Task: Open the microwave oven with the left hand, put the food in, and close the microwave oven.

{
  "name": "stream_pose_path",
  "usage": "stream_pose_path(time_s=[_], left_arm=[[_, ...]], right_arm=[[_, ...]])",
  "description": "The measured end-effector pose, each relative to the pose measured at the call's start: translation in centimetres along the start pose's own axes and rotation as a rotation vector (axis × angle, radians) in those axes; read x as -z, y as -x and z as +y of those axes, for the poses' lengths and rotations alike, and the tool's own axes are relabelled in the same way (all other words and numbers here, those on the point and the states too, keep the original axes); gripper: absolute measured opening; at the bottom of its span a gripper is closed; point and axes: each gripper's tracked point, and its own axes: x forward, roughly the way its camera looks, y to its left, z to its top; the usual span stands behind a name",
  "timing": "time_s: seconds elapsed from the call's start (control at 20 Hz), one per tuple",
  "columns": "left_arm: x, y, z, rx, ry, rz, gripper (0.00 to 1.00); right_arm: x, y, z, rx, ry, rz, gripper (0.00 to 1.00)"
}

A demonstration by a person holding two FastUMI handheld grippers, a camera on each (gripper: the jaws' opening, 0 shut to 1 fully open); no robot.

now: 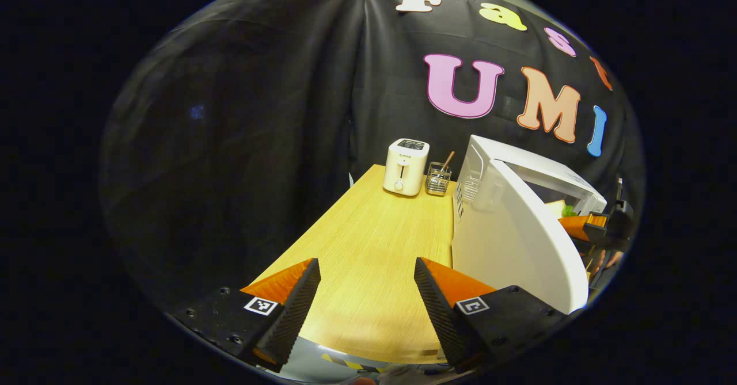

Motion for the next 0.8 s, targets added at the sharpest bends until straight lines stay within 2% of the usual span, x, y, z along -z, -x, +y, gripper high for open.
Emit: stream_pose_path(time_s=[0.1, 0.15, 0.2, 0.25, 0.35, 0.4, 0.45, 0.7, 0.75, 0.8], left_arm=[[0.3, -0.2, -0.2, 0.008, 0.004, 0.007, 0.96], [0.6, -0.4, -0.2, 0.009, 0.0, 0.014, 0.96], [0.7, -0.6, 0.0, 0.007, 0.0, 0.019, 0.96], [0.9, -0.8, 0.0, 0.007, 0.007, 0.025, 0.96], [1.5, -1.1, 0.1, 0.007, 0.037, 0.046, 0.96], [1.6, -1.3, 0.3, 0.002, 0.046, 0.049, 0.96], [1.5, -1.3, 0.4, -0.003, 0.05, 0.049, 0.97], [1.8, -1.7, 0.7, -0.013, 0.024, 0.065, 0.96], [1.8, -1.8, 0.5, -0.007, 0.024, 0.068, 0.96], [1.7, -1.9, 0.2, 0.003, 0.032, 0.069, 0.96]], right_arm=[[-0.6, -1.9, -0.6, 0.032, 0.004, -0.015, 0.29], [-1.0, -2.7, -1.0, 0.046, 0.015, -0.02, 0.37], [-1.3, -3.5, -1.1, 0.054, 0.022, -0.022, 0.37], [-1.7, -4.1, -1.1, 0.055, 0.03, -0.03, 0.29], [-2.6, -5.2, -1.4, 0.074, 0.065, -0.064, 0.29], [-3.1, -5.8, -2.0, 0.093, 0.091, -0.077, 0.36], [-3.3, -6.4, -2.4, 0.112, 0.117, -0.079, 0.29], [-4.6, -8.4, -2.7, 0.135, 0.173, -0.123, 0.29], [-4.9, -9.0, -2.8, 0.145, 0.198, -0.138, 0.36], [-5.3, -9.2, -2.8, 0.156, 0.233, -0.149, 0.37]])
